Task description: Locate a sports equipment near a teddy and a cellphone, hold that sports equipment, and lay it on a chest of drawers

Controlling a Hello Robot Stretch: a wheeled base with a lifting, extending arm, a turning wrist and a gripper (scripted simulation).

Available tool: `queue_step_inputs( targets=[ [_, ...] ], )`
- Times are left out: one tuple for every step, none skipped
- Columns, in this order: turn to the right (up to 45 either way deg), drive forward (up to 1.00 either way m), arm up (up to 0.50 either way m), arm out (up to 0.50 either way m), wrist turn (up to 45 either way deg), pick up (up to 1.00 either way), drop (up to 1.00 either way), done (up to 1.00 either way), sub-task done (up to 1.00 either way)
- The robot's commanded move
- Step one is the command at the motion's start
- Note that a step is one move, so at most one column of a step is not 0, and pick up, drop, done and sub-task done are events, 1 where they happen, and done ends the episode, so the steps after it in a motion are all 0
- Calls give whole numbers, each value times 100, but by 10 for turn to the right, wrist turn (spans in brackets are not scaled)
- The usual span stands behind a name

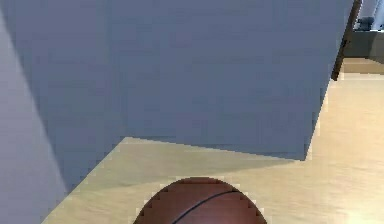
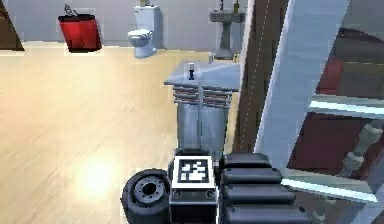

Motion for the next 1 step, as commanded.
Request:
queue_step_inputs(
  targets=[
    [420, 0, 0, 0, 0, 0, 0, 0, 0]
  ],
)
